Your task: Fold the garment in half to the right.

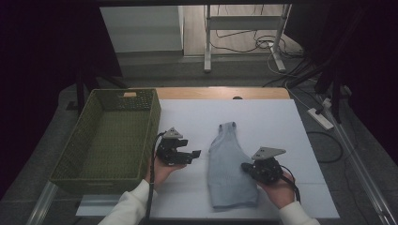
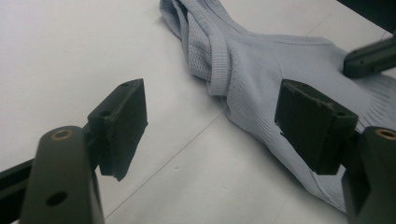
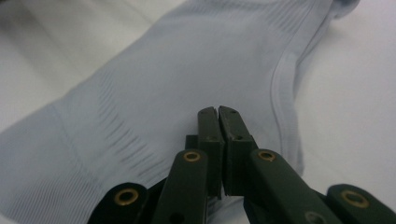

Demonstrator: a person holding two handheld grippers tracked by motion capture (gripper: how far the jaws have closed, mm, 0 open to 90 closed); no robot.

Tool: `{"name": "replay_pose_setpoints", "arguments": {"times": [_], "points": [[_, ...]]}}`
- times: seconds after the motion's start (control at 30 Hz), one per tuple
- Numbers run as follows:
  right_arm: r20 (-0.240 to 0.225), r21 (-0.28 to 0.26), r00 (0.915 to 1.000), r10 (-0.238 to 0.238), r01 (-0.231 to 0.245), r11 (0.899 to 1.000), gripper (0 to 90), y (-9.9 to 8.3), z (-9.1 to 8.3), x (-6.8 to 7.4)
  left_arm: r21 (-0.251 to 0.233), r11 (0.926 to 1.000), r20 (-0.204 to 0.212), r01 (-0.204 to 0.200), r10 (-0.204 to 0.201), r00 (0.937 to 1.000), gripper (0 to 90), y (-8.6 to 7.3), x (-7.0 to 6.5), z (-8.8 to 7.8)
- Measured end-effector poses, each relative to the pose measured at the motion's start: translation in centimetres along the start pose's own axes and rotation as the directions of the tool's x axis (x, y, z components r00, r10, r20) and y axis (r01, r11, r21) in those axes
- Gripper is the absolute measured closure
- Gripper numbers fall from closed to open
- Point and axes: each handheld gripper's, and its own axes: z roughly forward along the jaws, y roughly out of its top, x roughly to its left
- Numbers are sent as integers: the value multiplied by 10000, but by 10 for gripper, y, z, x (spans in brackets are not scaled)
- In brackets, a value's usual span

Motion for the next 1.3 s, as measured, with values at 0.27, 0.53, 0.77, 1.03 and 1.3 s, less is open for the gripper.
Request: {"name": "replay_pose_setpoints", "arguments": {"times": [0.27,0.53,0.77,1.03,1.3], "points": [[4,597,9994,-352,351,9976,887,-14,7,7,26,9999,46,104,-104,9999,256,-3,3,0],[-64,965,9984,-562,566,9937,891,-15,20,6,-34,9999,33,149,-149,9999,257,-4,4,-2],[-86,914,9985,-542,548,9943,891,-15,20,5,59,10000,65,18,-19,10000,256,-4,0,1],[-94,839,9974,-720,726,9938,888,-15,20,4,74,10000,5,13,-13,10000,256,-3,-1,2],[-299,-161,9943,-1023,1019,9947,875,-8,2,11,-17,10000,-62,-51,51,10000,256,1,-1,1]]}}
